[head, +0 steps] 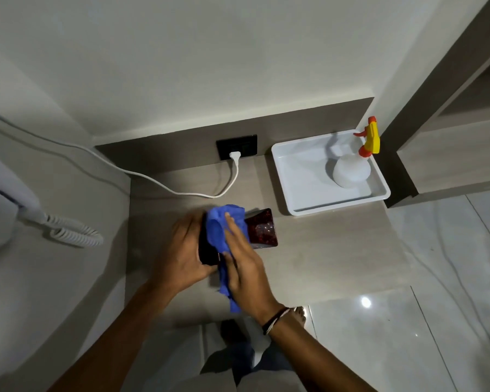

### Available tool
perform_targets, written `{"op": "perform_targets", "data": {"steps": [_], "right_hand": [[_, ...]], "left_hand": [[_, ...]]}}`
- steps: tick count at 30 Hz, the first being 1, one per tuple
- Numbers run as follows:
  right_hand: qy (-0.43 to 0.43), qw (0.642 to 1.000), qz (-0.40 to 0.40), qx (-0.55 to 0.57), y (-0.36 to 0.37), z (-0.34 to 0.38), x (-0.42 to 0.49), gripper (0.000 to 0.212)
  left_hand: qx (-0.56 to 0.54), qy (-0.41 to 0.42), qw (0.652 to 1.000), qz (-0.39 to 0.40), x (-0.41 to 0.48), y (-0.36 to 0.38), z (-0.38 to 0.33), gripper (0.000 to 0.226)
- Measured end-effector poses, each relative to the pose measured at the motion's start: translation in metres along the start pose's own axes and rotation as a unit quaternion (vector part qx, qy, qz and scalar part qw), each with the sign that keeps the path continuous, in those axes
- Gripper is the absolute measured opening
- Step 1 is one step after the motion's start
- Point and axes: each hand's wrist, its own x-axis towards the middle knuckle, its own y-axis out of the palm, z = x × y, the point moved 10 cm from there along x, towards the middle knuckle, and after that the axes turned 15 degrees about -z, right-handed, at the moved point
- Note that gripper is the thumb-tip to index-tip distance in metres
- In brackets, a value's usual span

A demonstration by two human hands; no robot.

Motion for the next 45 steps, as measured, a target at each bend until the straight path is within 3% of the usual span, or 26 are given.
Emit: {"op": "perform_targets", "data": {"steps": [3,6,9,10,12,13,14,15,17,19,22,25,28,30,31,34,35,37,40,42,44,45], "right_hand": [[-0.028,0.995,0.075,-0.058,0.009,-0.020,-0.004,0.088],[0.065,0.985,0.086,-0.137,-0.018,-0.075,0.001,0.085],[0.106,0.985,0.077,-0.117,-0.012,-0.070,0.005,0.071],[0.086,0.987,0.066,-0.123,-0.001,-0.053,0.007,0.060],[0.047,0.995,0.058,-0.072,0.022,-0.020,0.000,0.059],[0.015,0.994,0.092,-0.061,0.037,-0.009,-0.009,0.068],[-0.038,0.994,0.074,-0.068,0.039,-0.005,-0.011,0.081],[-0.061,0.993,0.072,-0.073,0.036,-0.010,-0.009,0.088],[0.003,0.996,0.064,-0.063,0.014,-0.040,0.001,0.075],[0.066,0.989,0.038,-0.126,-0.018,-0.079,0.009,0.059],[0.136,0.986,0.036,-0.086,-0.028,-0.082,0.006,0.049],[0.075,0.994,0.015,-0.074,-0.006,-0.033,0.006,0.040],[-0.028,0.998,0.053,-0.035,0.021,0.003,-0.011,0.070],[-0.089,0.987,0.099,-0.086,0.027,-0.004,-0.018,0.085],[-0.076,0.987,0.109,-0.092,0.024,-0.015,-0.020,0.081],[0.140,0.986,0.083,-0.041,-0.003,-0.070,-0.007,0.056],[0.163,0.983,0.073,-0.049,-0.013,-0.084,-0.002,0.053],[0.165,0.976,0.092,-0.104,-0.029,-0.107,0.002,0.059],[0.075,0.966,0.092,-0.230,-0.044,-0.114,0.008,0.090],[0.161,0.978,-0.022,-0.129,-0.066,-0.118,0.014,0.068],[0.304,0.946,-0.110,0.000,-0.083,-0.133,0.011,0.040],[0.377,0.916,-0.117,0.070,-0.081,-0.139,0.007,0.036]], "left_hand": [[0.019,-0.034,0.999,-0.008,-0.004,-0.009,0.014,0.089],[0.050,-0.105,0.993,-0.002,-0.009,-0.017,0.030,0.111],[0.041,-0.120,0.992,0.016,-0.001,-0.024,0.032,0.105],[0.036,-0.116,0.992,0.018,0.000,-0.016,0.019,0.096],[0.047,-0.116,0.992,0.013,-0.003,-0.005,0.000,0.077],[0.090,-0.110,0.990,0.005,-0.008,0.000,-0.011,0.070],[0.125,-0.119,0.985,-0.011,-0.012,-0.001,-0.011,0.071],[0.101,-0.128,0.987,-0.016,-0.011,-0.006,-0.005,0.080],[0.028,-0.124,0.992,-0.001,-0.006,-0.015,0.018,0.096],[0.042,-0.134,0.990,0.013,-0.005,-0.029,0.033,0.111],[0.029,-0.143,0.989,0.015,0.000,-0.017,0.019,0.114],[-0.007,-0.151,0.988,0.013,0.002,-0.010,0.014,0.104],[-0.032,-0.220,0.975,-0.009,-0.011,-0.014,0.029,0.111],[-0.023,-0.219,0.975,0.005,-0.015,-0.012,0.032,0.114],[-0.008,-0.201,0.979,0.013,-0.013,-0.011,0.033,0.113],[0.025,-0.177,0.984,0.015,-0.006,-0.016,0.032,0.114],[0.031,-0.166,0.986,0.011,-0.004,-0.019,0.028,0.115],[0.033,-0.150,0.988,0.015,-0.004,-0.018,0.019,0.115],[0.015,-0.147,0.989,0.010,0.001,-0.018,0.013,0.109],[-0.027,-0.175,0.984,-0.009,0.002,-0.021,0.018,0.094],[-0.084,-0.229,0.970,-0.011,0.000,-0.020,0.028,0.076],[-0.111,-0.259,0.959,-0.010,-0.002,-0.019,0.032,0.074]]}}
